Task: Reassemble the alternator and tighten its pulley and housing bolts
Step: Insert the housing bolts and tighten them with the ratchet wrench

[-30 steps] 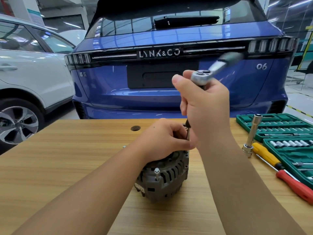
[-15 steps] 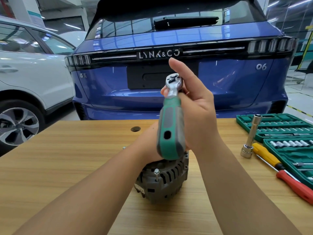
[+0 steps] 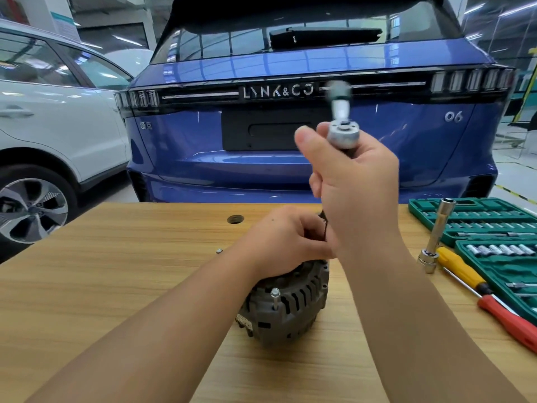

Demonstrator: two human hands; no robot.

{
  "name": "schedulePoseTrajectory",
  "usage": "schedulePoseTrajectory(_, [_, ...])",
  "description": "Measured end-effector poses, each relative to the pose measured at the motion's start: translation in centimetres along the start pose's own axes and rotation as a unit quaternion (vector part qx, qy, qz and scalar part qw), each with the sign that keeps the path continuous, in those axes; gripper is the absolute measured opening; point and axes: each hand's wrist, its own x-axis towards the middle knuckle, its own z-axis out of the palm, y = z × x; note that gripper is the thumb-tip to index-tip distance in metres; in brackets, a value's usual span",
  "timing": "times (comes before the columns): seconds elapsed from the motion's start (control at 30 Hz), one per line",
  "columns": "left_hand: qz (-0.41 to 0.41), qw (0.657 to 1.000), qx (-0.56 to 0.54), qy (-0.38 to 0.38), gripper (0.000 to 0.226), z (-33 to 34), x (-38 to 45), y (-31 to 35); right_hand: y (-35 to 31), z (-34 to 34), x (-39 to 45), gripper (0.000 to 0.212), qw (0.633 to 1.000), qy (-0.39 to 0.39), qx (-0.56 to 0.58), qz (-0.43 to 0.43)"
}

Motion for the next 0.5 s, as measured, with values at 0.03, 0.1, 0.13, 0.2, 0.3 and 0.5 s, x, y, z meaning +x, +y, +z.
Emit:
schedulePoseTrajectory(0.03, [0.023,1.0,-0.015,-0.009,0.007,-0.1,-0.2,0.2,0.0,-0.3,0.3,0.019,1.0,-0.007,0.005,0.012])
schedulePoseTrajectory(0.1, [0.05,0.997,-0.044,-0.023,0.008,-0.4,-0.5,0.1,0.2,-0.5,0.5,0.013,0.997,-0.057,0.044,0.031])
schedulePoseTrajectory(0.13, [0.057,0.997,-0.05,-0.022,0.008,-0.3,-0.4,-0.1,0.3,-0.4,0.5,0.021,0.994,-0.083,0.069,0.026])
schedulePoseTrajectory(0.2, [0.07,0.995,-0.063,-0.014,0.006,-0.3,-0.3,-0.3,0.7,-0.1,0.4,0.036,0.989,-0.108,0.096,-0.008])
schedulePoseTrajectory(0.3, [0.084,0.995,-0.061,0.007,0.01,0.0,-0.1,-0.6,0.9,0.0,0.2,0.04,0.99,-0.109,0.069,-0.059])
schedulePoseTrajectory(0.5, [0.1,0.993,-0.064,0.007,0.024,0.4,0.7,-1.7,0.3,-0.3,0.1,0.039,0.986,-0.12,0.112,-0.002])
